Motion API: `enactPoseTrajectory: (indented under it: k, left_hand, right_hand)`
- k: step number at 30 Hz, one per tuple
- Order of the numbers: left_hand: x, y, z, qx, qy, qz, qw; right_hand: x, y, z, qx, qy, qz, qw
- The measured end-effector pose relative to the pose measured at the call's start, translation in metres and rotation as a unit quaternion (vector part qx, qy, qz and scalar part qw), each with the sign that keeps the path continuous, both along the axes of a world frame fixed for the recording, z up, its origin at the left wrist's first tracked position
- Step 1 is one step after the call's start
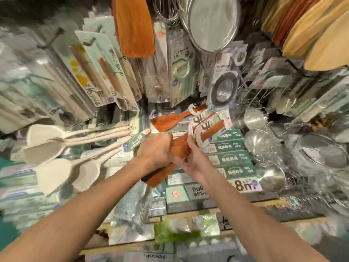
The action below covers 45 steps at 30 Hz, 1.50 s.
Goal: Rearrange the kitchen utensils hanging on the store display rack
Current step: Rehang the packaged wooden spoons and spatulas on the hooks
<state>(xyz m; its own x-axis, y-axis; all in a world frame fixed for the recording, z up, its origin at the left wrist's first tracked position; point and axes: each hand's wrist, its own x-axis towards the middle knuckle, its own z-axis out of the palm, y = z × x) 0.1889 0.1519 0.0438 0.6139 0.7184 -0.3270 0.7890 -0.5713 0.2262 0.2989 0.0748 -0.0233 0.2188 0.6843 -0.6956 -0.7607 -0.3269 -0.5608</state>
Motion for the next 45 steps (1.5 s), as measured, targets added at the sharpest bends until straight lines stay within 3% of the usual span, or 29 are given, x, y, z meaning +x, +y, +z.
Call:
enactPoseTrajectory:
  k: [7,11,19,22,24,28,29,31,33,41,45]
  left_hand:
    - [-0.046,-0.099,0.004,-0.119,-0.055,0.107,0.986]
    - [-0.067,-0.163,-0.001,-0.157,-0.15,0.186,0.958]
    - [-0.071,-0.286,0.013,-0.2,-0.372,0.242,0.874]
    - [-0.067,-0.312,0.032,-0.136,-0.402,0.257,0.869]
    - [-0.063,-0.321,0.048,-0.091,-0.464,0.327,0.818]
    - [-0.048,-0.326,0.095,-0.096,-0.613,0.425,0.659]
    - [-0.044,-0.325,0.106,-0.103,-0.636,0.427,0.635]
    - [-0.037,-0.324,0.123,-0.084,-0.658,0.42,0.619]
    - [-0.035,-0.323,0.132,-0.073,-0.68,0.418,0.598]
    - [-0.043,-0.3,0.154,-0.062,-0.732,0.43,0.526]
    - [-0.058,-0.272,0.164,-0.062,-0.739,0.429,0.516]
  right_hand:
    - [-0.028,-0.079,0.012,-0.028,-0.042,0.048,0.998]
    - [-0.039,-0.122,0.02,-0.027,-0.057,0.058,0.996]
    - [-0.025,-0.209,0.08,0.101,-0.125,0.155,0.975]
    - [-0.02,-0.234,0.107,0.144,-0.175,0.199,0.954]
    - [-0.018,-0.248,0.122,0.169,-0.205,0.235,0.935]
    - [-0.019,-0.264,0.153,0.219,-0.312,0.304,0.873]
    - [-0.02,-0.266,0.157,0.228,-0.336,0.32,0.856]
    - [-0.025,-0.269,0.167,0.252,-0.381,0.34,0.822]
    - [-0.029,-0.272,0.174,0.271,-0.378,0.346,0.815]
    - [-0.038,-0.253,0.204,0.276,-0.294,0.321,0.857]
    - [-0.049,-0.225,0.219,0.281,-0.237,0.286,0.885]
